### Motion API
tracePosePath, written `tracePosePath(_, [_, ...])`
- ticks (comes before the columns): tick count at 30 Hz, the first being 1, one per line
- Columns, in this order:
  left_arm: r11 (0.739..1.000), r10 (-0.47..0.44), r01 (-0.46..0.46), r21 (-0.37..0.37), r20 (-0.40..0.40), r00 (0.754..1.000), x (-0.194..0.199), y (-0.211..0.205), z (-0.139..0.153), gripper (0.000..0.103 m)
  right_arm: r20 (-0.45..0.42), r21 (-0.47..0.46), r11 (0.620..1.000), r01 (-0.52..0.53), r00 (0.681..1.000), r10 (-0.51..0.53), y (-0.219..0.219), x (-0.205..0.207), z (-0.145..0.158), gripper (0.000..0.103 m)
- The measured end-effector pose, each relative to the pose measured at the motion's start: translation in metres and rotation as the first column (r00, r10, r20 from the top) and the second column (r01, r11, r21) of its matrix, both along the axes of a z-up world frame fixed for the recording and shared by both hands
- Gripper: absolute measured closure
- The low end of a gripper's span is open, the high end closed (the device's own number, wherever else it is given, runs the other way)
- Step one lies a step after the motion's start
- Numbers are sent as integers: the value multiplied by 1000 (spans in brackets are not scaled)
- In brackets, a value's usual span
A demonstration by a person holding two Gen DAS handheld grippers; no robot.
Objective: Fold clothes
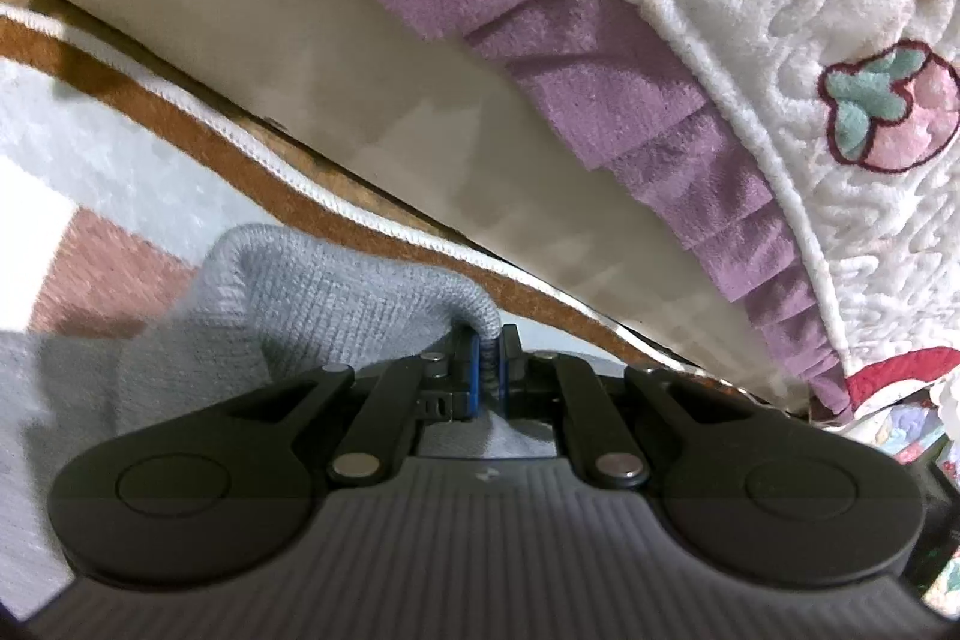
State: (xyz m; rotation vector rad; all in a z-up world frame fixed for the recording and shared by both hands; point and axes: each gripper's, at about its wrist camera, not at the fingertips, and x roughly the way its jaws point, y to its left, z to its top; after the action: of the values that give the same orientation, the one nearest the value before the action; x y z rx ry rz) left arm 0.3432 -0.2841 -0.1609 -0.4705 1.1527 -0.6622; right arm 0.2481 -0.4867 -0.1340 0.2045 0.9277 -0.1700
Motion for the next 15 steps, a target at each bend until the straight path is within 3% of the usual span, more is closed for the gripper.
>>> tracePosePath(3, [1000,-20,20,-11,-38,999,-2,0,1,99,54,-41,989,-143,988,145,5,-33,24,96])
tracePosePath(6, [999,-16,15,-41,-30,999,-3,6,7,99,71,-169,931,-322,939,337,13,-60,43,96])
tracePosePath(8, [997,8,-12,-74,-56,998,-1,11,7,99,82,-175,917,-358,923,375,5,-71,44,97])
tracePosePath(11, [984,59,-90,-157,-192,980,-2,19,-10,99,116,-153,935,-321,933,339,-10,-77,45,97])
tracePosePath(13, [982,60,-97,-164,-217,974,-7,20,-10,98,148,-98,963,-252,953,264,-17,-75,46,97])
tracePosePath(15, [979,44,-77,-189,-173,984,-17,26,1,94,180,-14,986,-164,970,164,-24,-65,50,97])
